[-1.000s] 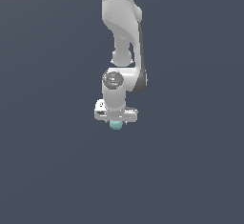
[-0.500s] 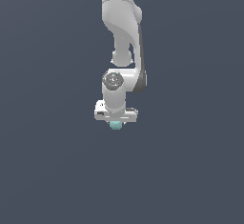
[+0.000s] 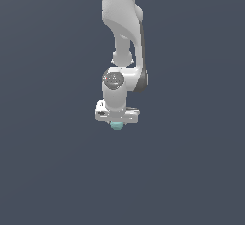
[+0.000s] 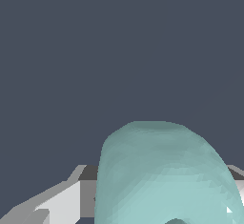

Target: Pick up the object and move it to a goal position.

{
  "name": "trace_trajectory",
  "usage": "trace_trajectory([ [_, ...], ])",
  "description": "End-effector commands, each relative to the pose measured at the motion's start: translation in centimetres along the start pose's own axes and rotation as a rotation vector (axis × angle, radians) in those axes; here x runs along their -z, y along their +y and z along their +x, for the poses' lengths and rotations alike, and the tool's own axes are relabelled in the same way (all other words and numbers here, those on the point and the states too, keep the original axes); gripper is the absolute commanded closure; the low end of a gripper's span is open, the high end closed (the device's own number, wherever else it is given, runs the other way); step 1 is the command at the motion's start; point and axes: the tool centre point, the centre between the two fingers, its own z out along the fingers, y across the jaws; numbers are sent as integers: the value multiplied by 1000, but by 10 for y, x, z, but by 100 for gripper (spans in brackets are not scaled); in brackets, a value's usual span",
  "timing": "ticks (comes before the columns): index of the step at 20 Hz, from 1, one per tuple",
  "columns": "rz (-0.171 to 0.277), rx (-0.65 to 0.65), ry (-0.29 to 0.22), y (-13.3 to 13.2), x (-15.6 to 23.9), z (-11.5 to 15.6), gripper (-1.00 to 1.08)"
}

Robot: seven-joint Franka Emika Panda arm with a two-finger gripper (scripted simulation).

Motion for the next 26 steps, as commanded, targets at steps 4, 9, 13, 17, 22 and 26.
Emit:
trace_trajectory([
  [4,0,0,1,-7,26,9,108],
  [9,0,0,1,-16,63,21,108],
  [13,-1,0,1,-25,99,34,108],
  [17,-1,0,1,-36,139,48,108],
  [22,-1,0,1,-48,186,65,108],
  [26,-1,0,1,-56,218,77,108],
])
